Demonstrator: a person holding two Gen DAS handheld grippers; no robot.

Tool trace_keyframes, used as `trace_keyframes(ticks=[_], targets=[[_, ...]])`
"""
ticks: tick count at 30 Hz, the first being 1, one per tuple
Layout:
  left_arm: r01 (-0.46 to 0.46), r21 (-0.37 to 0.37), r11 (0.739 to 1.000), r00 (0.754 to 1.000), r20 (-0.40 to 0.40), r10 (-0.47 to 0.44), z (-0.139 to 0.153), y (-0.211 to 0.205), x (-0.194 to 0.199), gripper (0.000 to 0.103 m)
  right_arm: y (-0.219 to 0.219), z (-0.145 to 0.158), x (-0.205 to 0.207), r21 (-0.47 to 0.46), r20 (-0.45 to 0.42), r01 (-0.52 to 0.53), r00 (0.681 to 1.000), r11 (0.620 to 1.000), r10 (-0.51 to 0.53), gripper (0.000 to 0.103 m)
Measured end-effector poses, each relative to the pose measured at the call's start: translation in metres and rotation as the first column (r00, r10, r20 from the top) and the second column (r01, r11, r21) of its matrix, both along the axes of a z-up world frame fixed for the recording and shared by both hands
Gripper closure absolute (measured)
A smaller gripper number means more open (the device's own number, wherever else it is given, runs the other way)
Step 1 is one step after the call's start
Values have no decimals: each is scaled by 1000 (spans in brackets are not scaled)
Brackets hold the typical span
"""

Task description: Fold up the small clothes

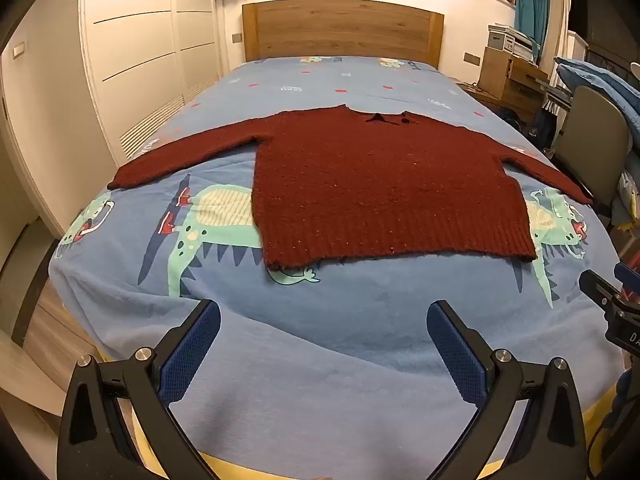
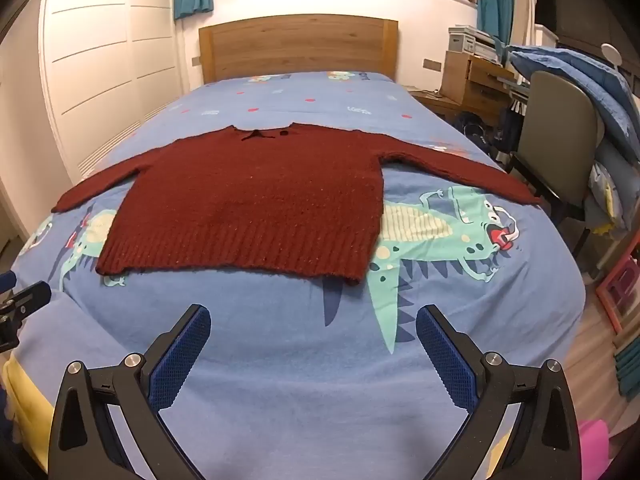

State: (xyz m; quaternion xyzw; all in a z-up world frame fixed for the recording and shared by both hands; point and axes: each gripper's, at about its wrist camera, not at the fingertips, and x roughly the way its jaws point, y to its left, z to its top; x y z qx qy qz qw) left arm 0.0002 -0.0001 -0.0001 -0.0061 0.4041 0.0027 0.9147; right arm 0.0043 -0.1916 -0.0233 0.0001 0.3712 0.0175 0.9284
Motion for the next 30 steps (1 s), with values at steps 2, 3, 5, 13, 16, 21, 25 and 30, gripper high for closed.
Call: trace_keyframes(ticks=[2,3,5,13,16,21,25,30], targets=[[0,3,1000,1000,-1,0,0,0,0,1,0,0,0,3,1,0,1000,1000,0,0],[0,2,1000,1000,-1,0,0,0,1,1,1,0,1,1,0,-1,1000,1000,1,0],[-5,3,1000,1000,1,5,-1,-2,1,1,0,0,1,4,3,-2,1000,1000,2,0],[12,-12,1000,1000,3,-12,-1,-4,-2,1,-2,2,-2,-4,4,-1,1000,1000,1,0],[18,-18,1000,1000,3,-18,-1,-4,-2,1,-1,1,-1,-5,4,-1,1000,1000,1,0],[19,-21,1000,1000,10,-19,0,-4,-3,1,1,4,-2,-5,8,3,1000,1000,-3,0],[20,-21,1000,1000,12,-19,1,-4,-3,1,0,3,-2,-2,3,1,1000,1000,-1,0],[29,-12,999,999,24,-29,5,-7,-4,1,0,2,-1,18,-1,-8,1000,1000,8,0]])
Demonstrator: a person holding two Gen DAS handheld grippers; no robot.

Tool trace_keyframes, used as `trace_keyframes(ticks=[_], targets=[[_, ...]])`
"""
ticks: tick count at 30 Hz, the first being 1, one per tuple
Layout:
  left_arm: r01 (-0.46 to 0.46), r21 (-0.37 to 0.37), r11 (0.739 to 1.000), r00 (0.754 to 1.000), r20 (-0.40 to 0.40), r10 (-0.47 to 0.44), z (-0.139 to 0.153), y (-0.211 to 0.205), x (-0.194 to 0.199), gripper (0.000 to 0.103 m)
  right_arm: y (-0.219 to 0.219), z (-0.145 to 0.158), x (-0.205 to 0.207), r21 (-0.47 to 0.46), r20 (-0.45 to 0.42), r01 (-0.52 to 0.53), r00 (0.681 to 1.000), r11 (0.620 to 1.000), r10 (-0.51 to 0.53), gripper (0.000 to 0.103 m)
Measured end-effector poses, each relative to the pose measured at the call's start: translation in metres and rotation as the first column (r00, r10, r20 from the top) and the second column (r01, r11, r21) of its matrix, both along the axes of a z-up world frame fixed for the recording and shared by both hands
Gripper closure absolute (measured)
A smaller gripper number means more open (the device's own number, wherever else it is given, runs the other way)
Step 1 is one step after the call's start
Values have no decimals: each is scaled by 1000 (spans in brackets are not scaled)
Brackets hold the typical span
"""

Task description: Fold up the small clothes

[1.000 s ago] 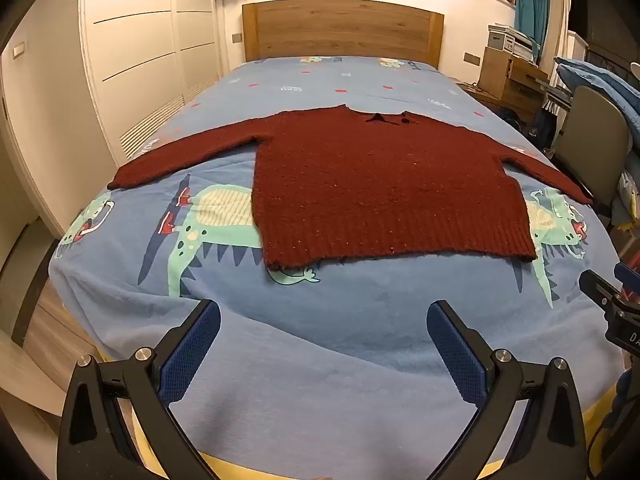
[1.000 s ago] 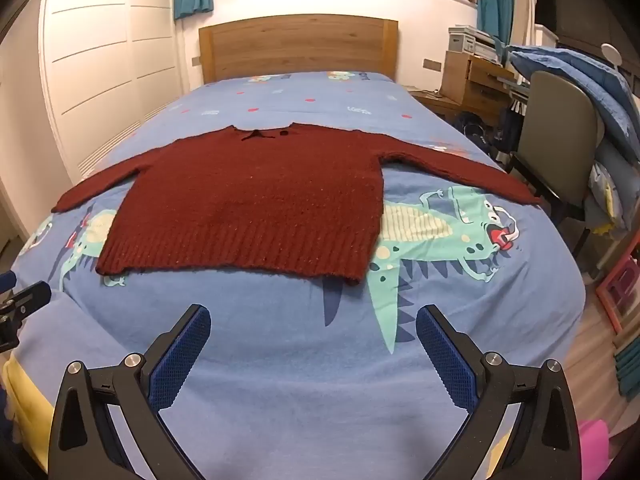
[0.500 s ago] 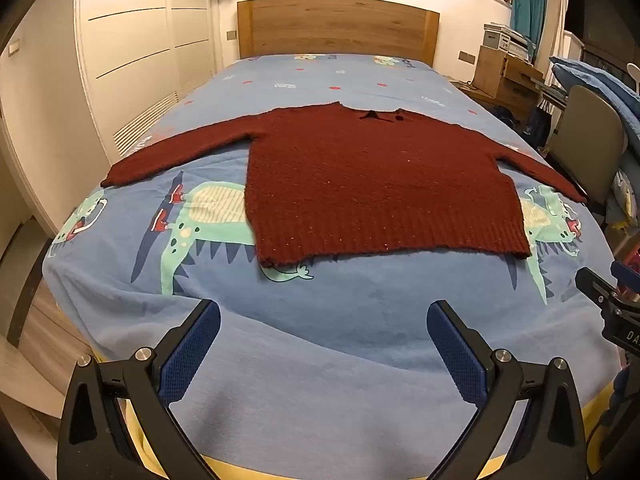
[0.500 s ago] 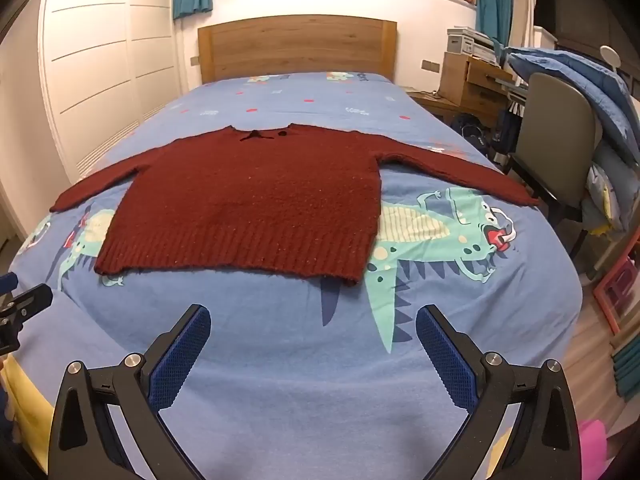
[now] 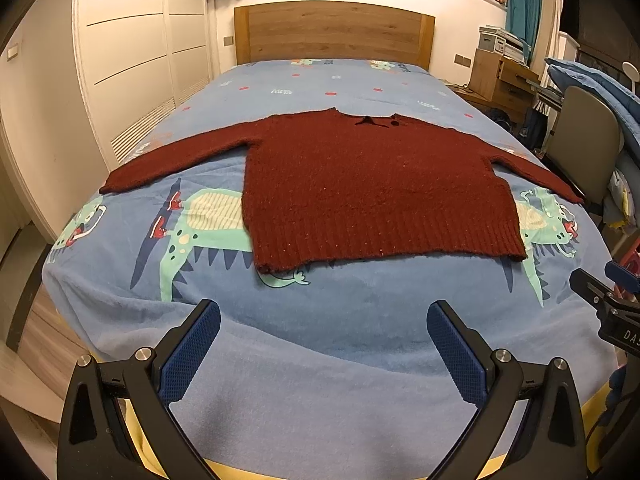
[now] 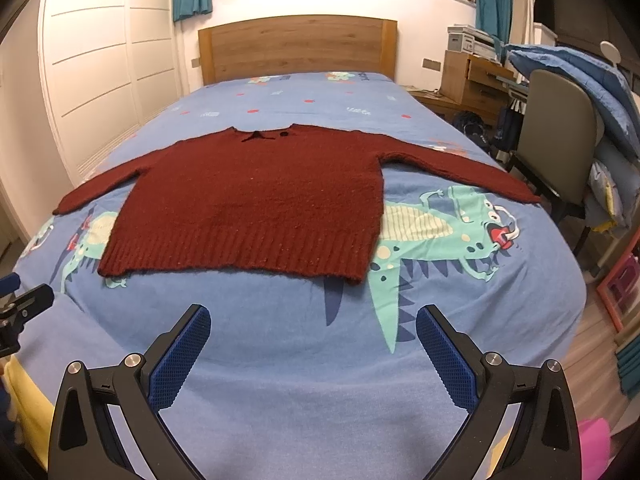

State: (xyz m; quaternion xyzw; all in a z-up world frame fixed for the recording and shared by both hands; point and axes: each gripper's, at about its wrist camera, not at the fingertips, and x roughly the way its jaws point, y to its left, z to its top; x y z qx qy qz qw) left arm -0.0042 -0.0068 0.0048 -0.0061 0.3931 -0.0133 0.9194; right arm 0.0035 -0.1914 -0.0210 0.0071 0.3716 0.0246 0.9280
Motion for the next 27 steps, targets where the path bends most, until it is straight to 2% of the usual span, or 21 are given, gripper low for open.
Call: trace_keyframes(ticks=[16,21,27], targets=[[1,16,1000,1000,17,-2,4,-4,2,2,1,0,1,14,-3,-11,1000,1000,11,0],[8,42,999,1000,12,-8,8,-5,6,2,-2,2,4,21,-2,-8,1000,1000,8,0],[4,117,993,999,36,-8,16,-10,11,2,-6,4,12,23,-4,0,1000,1000,0,0]])
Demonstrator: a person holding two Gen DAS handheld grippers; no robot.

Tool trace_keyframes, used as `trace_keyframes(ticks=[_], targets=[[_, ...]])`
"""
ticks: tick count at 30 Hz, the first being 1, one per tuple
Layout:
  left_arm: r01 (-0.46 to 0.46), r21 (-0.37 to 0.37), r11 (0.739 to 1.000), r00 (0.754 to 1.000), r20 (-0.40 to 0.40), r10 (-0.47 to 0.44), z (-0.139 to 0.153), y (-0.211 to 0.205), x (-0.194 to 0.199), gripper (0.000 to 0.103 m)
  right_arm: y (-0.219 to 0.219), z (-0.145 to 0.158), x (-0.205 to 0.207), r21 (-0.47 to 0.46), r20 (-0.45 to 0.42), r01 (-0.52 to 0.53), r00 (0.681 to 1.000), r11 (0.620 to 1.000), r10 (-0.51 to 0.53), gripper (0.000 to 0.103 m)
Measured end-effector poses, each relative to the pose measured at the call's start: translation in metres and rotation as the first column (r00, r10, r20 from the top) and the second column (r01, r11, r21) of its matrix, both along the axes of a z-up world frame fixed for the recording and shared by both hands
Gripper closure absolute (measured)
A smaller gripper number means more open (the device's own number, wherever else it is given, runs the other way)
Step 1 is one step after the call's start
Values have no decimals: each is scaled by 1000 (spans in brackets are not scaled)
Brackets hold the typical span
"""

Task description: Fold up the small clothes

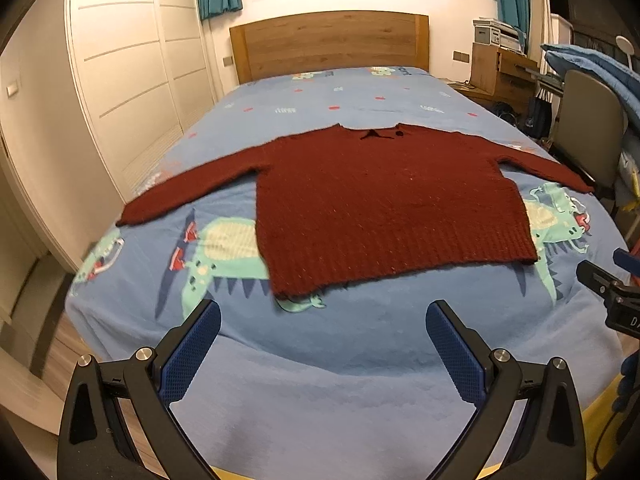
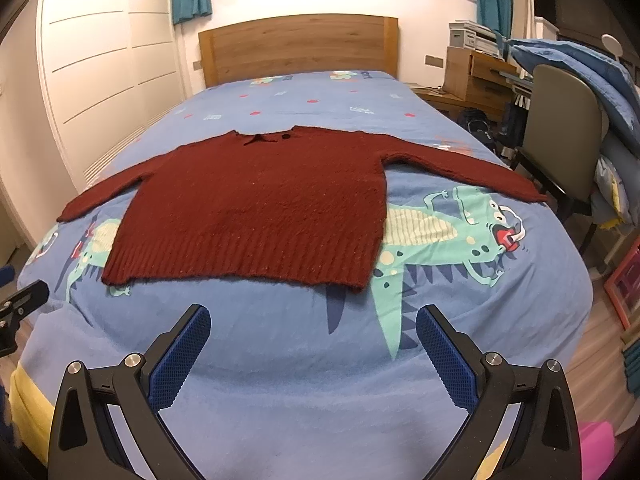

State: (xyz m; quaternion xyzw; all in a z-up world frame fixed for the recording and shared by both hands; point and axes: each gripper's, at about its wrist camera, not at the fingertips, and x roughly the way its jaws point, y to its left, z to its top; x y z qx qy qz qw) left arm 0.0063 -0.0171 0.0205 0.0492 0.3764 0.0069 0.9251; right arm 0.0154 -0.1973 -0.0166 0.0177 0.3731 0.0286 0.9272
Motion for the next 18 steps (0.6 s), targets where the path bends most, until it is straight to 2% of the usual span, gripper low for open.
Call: trace_keyframes(ticks=[8,14,18], targets=[[6,37,999,1000,3,-6,10,0,17,2,-6,8,14,10,-2,14,1000,1000,-14,0],[22,66,998,1000,-6,-21,29,0,38,2,-18,26,30,25,25,34,999,999,-34,0],[10,84,996,1000,21,-11,48,5,56,2,-29,42,45,30,54,58,997,998,-60,0]])
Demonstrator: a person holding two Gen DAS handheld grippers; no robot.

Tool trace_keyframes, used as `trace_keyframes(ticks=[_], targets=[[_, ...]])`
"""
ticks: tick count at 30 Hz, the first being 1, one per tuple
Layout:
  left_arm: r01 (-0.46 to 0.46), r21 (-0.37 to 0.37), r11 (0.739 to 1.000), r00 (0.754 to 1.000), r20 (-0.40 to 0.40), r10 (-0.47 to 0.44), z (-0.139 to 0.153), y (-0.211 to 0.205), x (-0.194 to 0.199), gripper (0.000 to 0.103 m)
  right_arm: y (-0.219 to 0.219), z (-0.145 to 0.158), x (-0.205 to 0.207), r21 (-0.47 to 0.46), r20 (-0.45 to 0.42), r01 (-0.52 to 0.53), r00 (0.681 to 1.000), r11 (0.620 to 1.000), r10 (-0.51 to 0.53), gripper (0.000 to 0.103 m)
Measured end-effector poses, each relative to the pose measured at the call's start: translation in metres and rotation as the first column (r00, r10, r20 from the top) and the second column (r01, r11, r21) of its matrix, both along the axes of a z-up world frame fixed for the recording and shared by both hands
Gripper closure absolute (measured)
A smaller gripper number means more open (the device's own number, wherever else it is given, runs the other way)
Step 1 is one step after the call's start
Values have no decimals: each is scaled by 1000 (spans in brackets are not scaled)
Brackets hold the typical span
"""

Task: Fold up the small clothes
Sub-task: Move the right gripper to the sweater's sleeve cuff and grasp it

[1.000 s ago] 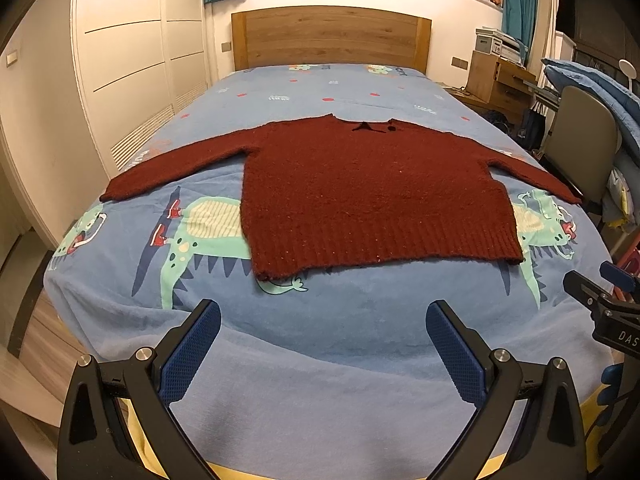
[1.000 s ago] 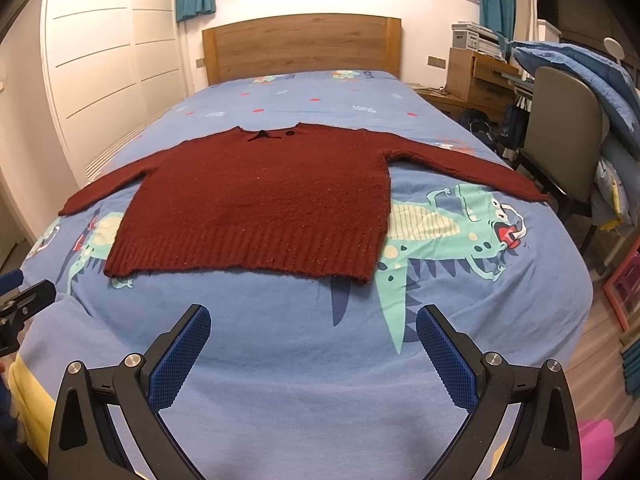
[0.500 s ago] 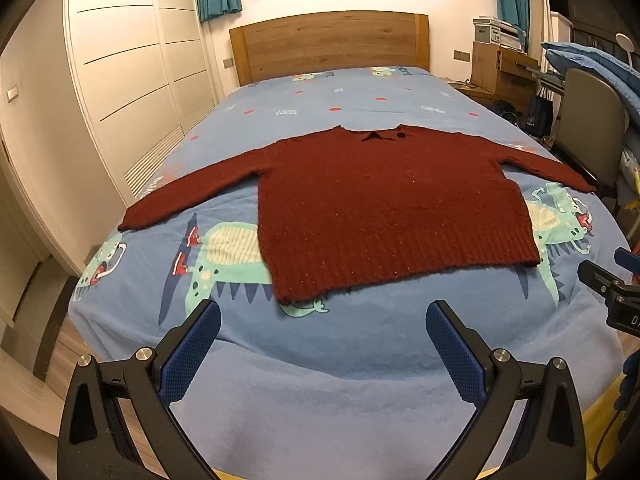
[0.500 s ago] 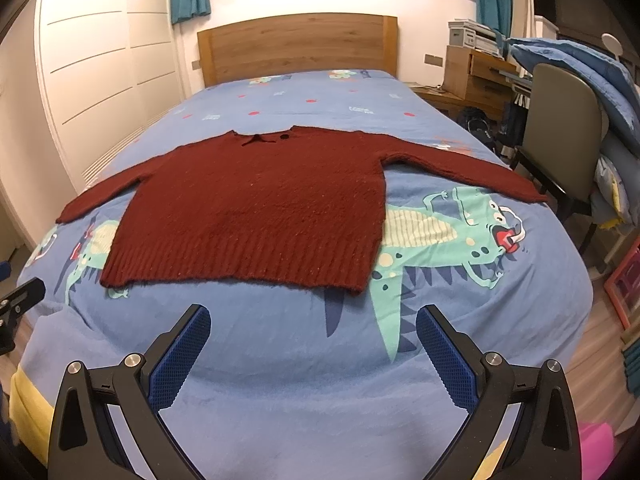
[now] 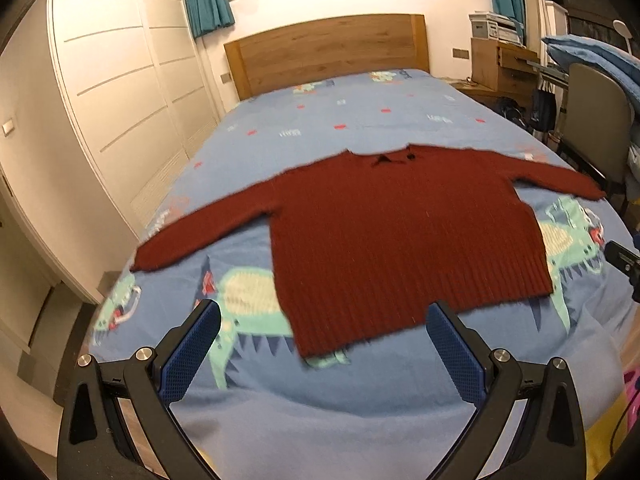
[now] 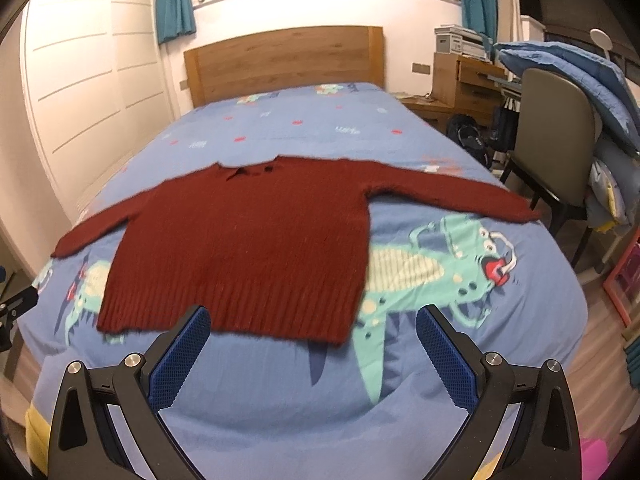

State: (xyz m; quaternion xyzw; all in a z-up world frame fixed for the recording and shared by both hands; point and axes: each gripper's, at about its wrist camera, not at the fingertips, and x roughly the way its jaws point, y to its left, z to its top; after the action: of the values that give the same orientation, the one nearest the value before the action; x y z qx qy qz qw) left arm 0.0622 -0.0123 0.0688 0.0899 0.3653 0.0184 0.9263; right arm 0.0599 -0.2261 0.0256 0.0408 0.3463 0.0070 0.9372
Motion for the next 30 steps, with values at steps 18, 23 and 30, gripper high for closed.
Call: trace_keyframes(ticks=[18,23,30], targets=[[-214,-31,976,969,119,216,61,71,67,2,-72,0,83,42,-49,106,993,993,-104,0],[-250,-62,966,964,78,254,50,77,85,2,-98,-17,113,88,-94,144,986,986,-136,0],[-250,-94,964,968,-4,250,21,67,117,2,-142,-56,161,163,-168,213,968,963,-185,0]])
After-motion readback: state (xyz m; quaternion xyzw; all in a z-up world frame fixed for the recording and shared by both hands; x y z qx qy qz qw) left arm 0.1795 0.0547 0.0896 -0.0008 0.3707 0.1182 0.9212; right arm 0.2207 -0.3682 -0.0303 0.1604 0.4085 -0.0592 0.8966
